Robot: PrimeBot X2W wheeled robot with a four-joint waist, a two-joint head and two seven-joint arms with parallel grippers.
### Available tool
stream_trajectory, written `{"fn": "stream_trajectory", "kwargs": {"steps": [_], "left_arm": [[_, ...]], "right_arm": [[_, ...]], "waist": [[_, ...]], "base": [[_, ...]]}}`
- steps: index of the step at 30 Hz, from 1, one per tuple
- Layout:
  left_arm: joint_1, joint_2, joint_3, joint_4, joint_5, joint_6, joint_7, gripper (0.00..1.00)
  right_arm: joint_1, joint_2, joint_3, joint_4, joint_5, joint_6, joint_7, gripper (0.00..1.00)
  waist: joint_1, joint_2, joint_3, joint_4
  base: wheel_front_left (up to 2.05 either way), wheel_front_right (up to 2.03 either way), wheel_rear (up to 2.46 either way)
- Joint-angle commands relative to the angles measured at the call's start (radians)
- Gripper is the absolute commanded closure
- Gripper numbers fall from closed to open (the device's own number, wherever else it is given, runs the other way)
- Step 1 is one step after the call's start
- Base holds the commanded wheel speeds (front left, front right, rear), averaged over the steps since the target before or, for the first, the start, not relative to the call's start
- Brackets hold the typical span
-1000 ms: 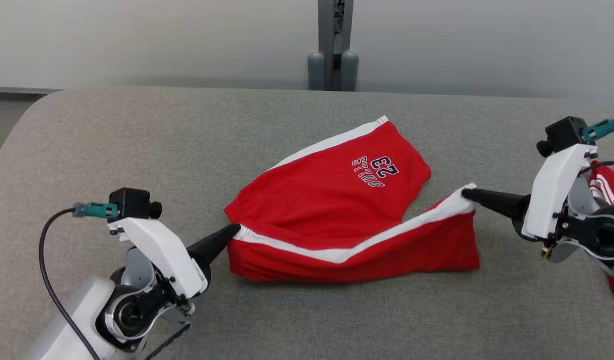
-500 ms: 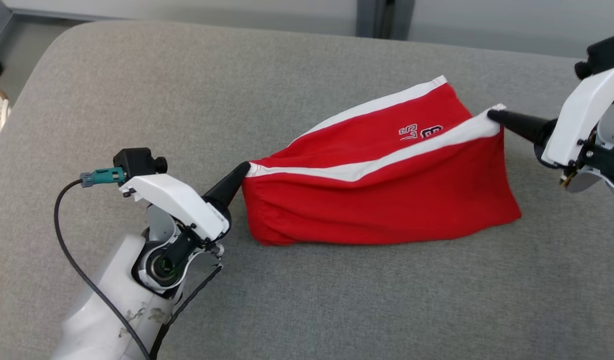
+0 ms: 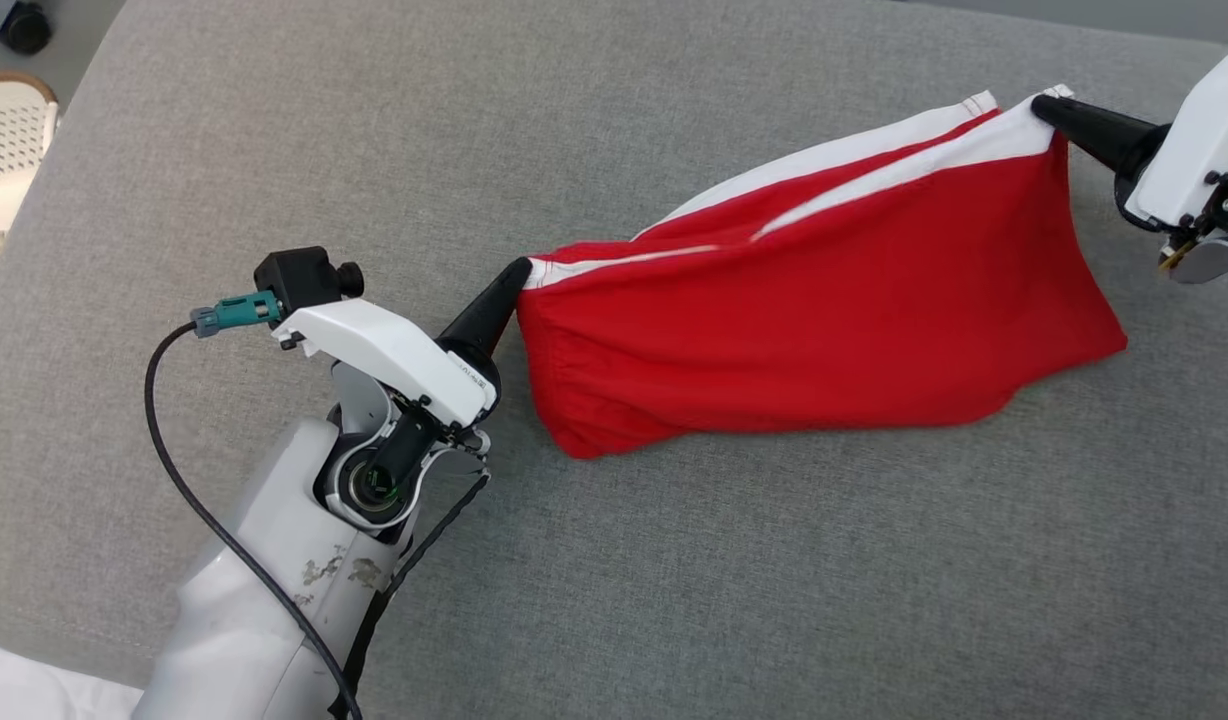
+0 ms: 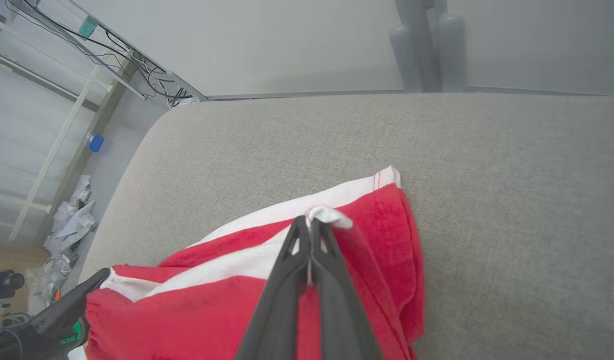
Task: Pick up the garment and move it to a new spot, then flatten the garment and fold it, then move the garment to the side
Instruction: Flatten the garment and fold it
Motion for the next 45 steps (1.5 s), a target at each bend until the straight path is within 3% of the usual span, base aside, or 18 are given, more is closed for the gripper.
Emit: {"fn": "stream_trajectory", "kwargs": {"steps": [1,28,29,30,31,43,44,45], "left_arm": [[-0.02,-0.003,0.002,0.008,-0.005,-0.007,-0.011,1.0],[-0.079,-0.044,-0.087,-0.016,-0.074,-0.019,-0.082,1.0],[-0.082,-0.045,-0.092,-0.016,-0.077,-0.019,-0.082,1.0],[-0.082,-0.046,-0.096,-0.015,-0.077,-0.019,-0.086,1.0],[-0.082,-0.047,-0.101,-0.013,-0.079,-0.019,-0.088,1.0],[-0.084,-0.04,-0.136,0.035,-0.101,-0.019,-0.107,1.0],[-0.083,-0.035,-0.139,0.042,-0.094,-0.019,-0.115,0.92],[-0.083,-0.031,-0.137,0.054,-0.087,-0.019,-0.13,0.56]], "right_arm": [[-0.009,0.0,0.0,0.012,-0.002,0.0,-0.006,1.0],[-0.086,0.005,0.021,0.136,-0.043,0.0,-0.128,1.0],[-0.092,0.005,0.022,0.148,-0.049,0.0,-0.14,0.94],[-0.098,0.007,0.021,0.162,-0.053,0.0,-0.152,0.54],[-0.099,0.014,0.015,0.174,-0.044,0.0,-0.159,0.0],[-0.096,0.046,0.007,0.214,-0.03,0.0,-0.22,0.0],[-0.092,0.048,0.006,0.21,-0.029,0.0,-0.23,0.0],[-0.086,0.049,0.004,0.204,-0.026,0.0,-0.242,0.0]], "waist": [[0.0,0.0,0.011,0.01],[0.0,0.0,0.112,0.076],[0.0,0.0,0.114,0.078],[0.0,0.0,0.116,0.079],[0.0,0.0,0.117,0.079],[0.0,0.0,0.072,0.054],[0.0,0.0,0.064,0.05],[0.0,0.0,0.055,0.045]], "base": [[0.0,0.0,0.0],[0.0,0.0,0.0],[0.0,0.0,0.0],[0.0,0.0,0.0],[0.0,0.0,0.0],[0.0,0.0,0.0],[0.0,0.0,0.0],[0.0,0.0,0.0]]}}
